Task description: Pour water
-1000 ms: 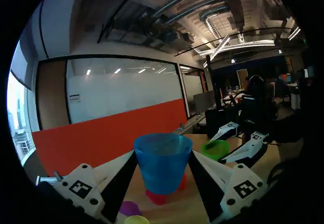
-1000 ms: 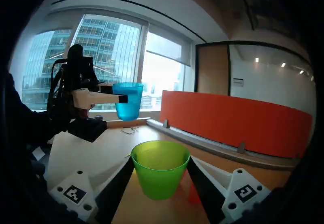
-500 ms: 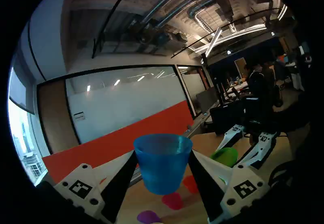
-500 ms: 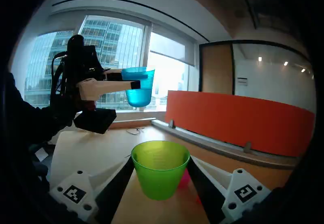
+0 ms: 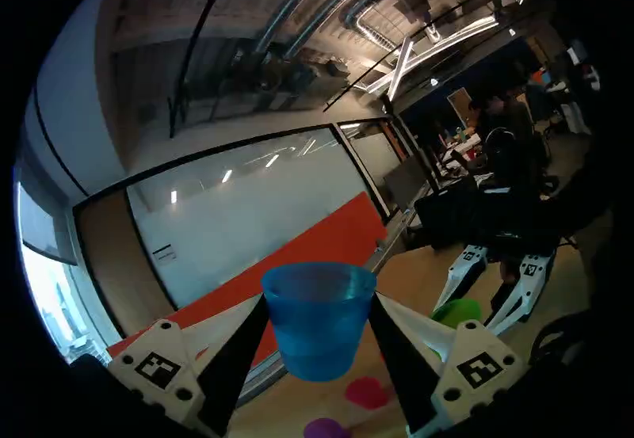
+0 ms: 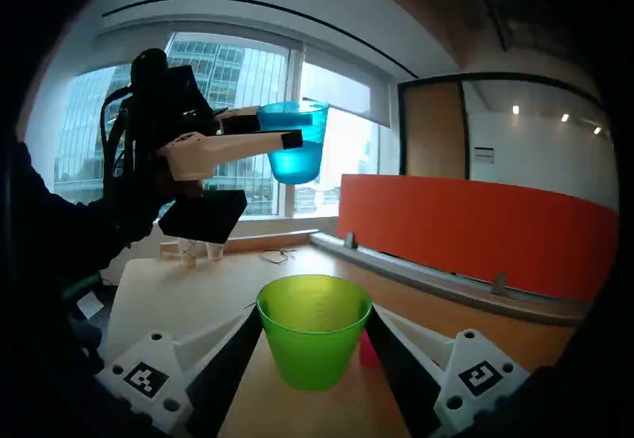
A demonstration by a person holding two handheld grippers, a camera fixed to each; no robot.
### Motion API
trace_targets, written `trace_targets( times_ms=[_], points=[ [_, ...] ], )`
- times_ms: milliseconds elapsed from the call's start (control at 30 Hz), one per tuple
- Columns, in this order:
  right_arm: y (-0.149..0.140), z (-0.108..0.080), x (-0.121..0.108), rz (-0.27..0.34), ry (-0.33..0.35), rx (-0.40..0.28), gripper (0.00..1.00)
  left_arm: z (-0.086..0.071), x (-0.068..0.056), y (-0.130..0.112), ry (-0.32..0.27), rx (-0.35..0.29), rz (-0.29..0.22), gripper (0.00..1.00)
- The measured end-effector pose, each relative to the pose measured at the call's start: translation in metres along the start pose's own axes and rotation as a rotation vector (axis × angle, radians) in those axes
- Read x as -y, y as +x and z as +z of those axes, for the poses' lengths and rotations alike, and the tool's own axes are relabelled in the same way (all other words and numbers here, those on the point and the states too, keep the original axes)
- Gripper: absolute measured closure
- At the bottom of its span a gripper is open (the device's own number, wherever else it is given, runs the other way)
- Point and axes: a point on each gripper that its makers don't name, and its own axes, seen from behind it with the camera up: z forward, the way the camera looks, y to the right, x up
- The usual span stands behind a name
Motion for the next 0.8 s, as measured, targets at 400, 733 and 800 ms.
trace_targets(
  times_ms=[400,733,800],
  points=[
    [-0.006,0.009,0.010,0.018,0.022,0.000,0.09,0.007,0.000,0.005,0.012,0.022,0.147,0.15],
    [-0.011,0.013,0.015,0.030,0.036,0.000,0.09,0.007,-0.004,0.011,0.020,0.030,0.257,0.16],
    [-0.012,0.014,0.016,0.033,0.039,-0.001,0.09,0.007,-0.003,0.013,0.023,0.029,0.268,0.15]
  ],
)
